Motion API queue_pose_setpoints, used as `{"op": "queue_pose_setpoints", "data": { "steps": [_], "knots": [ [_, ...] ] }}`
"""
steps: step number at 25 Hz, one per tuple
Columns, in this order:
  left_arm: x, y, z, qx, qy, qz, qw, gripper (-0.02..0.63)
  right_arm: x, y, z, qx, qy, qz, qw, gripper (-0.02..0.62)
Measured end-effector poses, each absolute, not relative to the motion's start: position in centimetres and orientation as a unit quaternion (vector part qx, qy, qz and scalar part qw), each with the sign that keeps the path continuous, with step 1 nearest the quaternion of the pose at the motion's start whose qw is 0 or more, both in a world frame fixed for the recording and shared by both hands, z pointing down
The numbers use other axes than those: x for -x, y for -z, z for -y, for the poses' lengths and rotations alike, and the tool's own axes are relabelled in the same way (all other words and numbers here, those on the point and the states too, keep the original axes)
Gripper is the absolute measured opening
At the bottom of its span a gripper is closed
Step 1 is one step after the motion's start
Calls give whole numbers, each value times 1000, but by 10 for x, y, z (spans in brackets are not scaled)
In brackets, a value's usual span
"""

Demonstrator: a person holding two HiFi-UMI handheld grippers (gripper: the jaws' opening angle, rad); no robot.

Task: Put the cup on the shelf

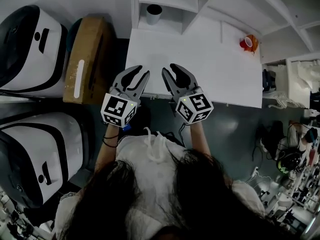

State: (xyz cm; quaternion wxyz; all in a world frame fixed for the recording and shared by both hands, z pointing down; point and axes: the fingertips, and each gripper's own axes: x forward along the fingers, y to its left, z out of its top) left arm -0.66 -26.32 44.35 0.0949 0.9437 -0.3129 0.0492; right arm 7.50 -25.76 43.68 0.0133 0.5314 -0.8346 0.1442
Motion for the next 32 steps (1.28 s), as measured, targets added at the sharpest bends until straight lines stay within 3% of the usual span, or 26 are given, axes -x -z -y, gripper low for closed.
{"op": "queue_pose_setpoints", "data": {
  "steps": [19,32],
  "knots": [
    [-15,-431,77,-933,-52,346,80,121,-107,-430,68,-523,-137,841,-26,126],
    [-12,-421,10,-936,-56,338,81,121,-86,-426,0,-512,-134,848,-38,114]
  ]
}}
